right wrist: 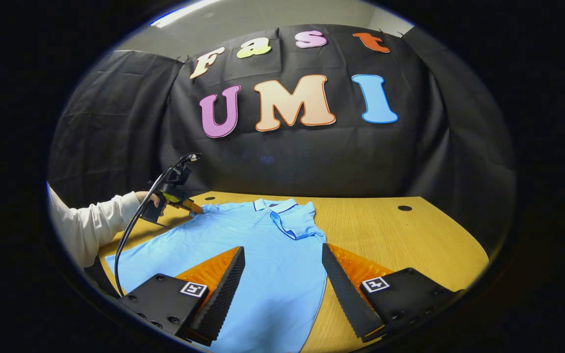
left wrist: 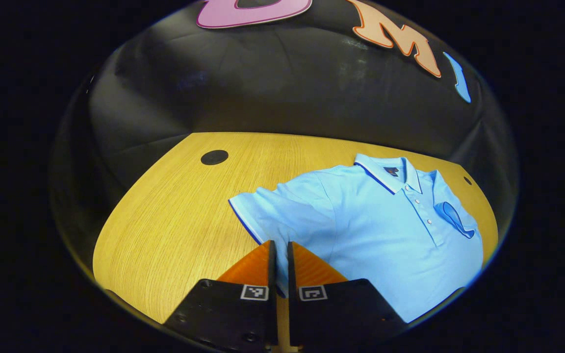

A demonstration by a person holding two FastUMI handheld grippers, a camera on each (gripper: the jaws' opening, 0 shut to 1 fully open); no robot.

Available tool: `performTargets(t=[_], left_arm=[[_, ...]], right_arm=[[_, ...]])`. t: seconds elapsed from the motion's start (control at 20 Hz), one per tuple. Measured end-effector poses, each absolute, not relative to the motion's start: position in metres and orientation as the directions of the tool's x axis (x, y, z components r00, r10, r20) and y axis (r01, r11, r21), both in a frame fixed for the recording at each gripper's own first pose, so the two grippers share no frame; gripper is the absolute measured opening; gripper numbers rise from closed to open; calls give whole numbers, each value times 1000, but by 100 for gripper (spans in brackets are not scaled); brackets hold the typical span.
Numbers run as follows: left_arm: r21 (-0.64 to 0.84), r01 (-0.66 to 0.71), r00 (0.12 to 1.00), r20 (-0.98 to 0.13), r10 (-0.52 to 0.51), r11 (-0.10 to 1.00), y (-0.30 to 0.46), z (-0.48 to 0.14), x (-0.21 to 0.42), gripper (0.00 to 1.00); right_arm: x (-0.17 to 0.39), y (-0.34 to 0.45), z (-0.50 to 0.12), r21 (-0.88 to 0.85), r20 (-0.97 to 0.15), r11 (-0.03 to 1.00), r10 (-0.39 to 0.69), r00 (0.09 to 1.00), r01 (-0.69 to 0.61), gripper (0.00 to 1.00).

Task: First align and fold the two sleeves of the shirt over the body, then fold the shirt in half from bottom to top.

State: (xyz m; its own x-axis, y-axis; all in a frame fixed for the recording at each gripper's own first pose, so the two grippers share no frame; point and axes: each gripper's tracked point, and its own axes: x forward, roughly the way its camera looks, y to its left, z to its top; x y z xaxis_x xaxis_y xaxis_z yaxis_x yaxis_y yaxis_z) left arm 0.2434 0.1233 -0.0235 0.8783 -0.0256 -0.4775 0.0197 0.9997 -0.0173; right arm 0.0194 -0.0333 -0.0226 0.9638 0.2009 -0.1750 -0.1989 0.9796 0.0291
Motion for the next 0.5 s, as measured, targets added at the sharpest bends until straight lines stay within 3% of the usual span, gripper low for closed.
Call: performTargets(t=[0.1, 0.5], left_arm=[[24, 18, 869, -496, -4, 1000, 123, -20, 240, 2], [258, 114, 930, -368, -12, 959, 66, 54, 251, 2]], right_arm=[[18, -31, -22, 35, -176, 978, 208, 962, -205, 98], [19, -30, -25, 37, -183, 978, 210, 961, -206, 98]])
